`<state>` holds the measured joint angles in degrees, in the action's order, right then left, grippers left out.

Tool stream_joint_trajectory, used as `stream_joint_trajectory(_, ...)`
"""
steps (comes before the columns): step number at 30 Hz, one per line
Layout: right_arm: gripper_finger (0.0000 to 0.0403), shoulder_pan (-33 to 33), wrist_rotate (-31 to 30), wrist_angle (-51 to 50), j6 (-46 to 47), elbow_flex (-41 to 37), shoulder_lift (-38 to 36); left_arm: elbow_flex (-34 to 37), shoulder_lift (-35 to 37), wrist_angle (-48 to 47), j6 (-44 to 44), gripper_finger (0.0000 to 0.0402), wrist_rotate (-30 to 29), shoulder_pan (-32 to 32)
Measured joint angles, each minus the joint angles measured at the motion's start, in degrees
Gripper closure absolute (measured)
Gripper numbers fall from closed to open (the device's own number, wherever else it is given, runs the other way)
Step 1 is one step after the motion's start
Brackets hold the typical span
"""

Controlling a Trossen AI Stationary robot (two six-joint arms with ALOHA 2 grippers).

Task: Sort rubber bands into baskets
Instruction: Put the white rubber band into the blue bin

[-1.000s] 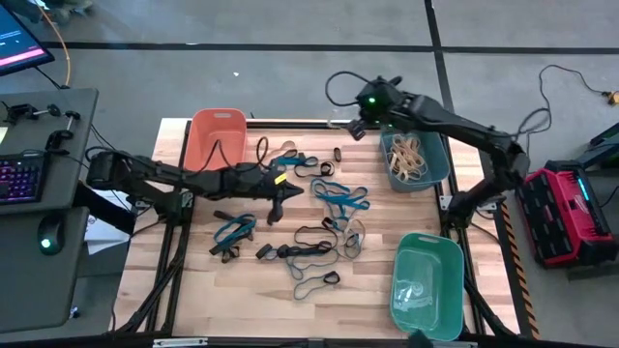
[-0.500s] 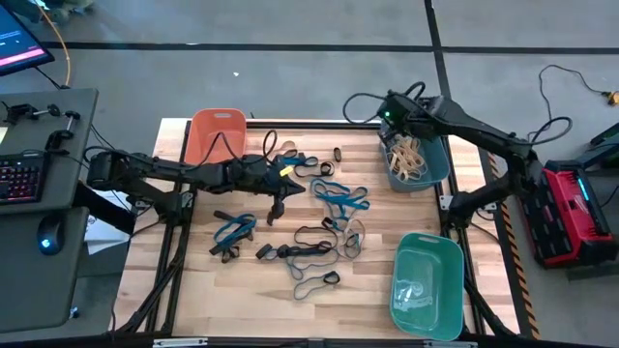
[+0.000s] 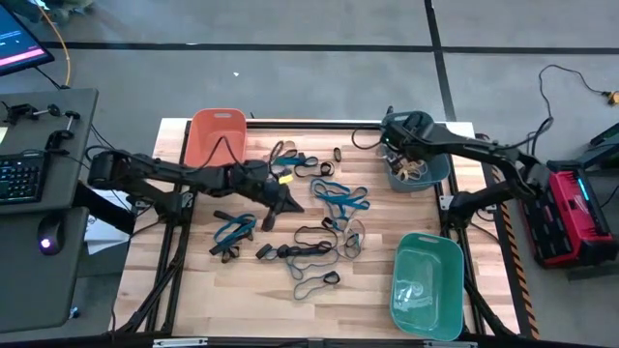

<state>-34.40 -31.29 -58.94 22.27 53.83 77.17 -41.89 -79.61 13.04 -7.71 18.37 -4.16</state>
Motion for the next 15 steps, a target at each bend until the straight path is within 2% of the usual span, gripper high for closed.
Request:
stream_joint_trajectory(7,0.0403,-0.5,0.1,1.3,-0.3,-1.8,0.0,0.0,-2.7,4.0,-2.0,0.0401,-3.1,4.9)
stream_joint_trajectory(15,0.0402,-0.5,4.0,2.6,-2.9,-1.2,0.0,0.0,-4.3,4.8,-0.6,0.0401,-3.7,5.5)
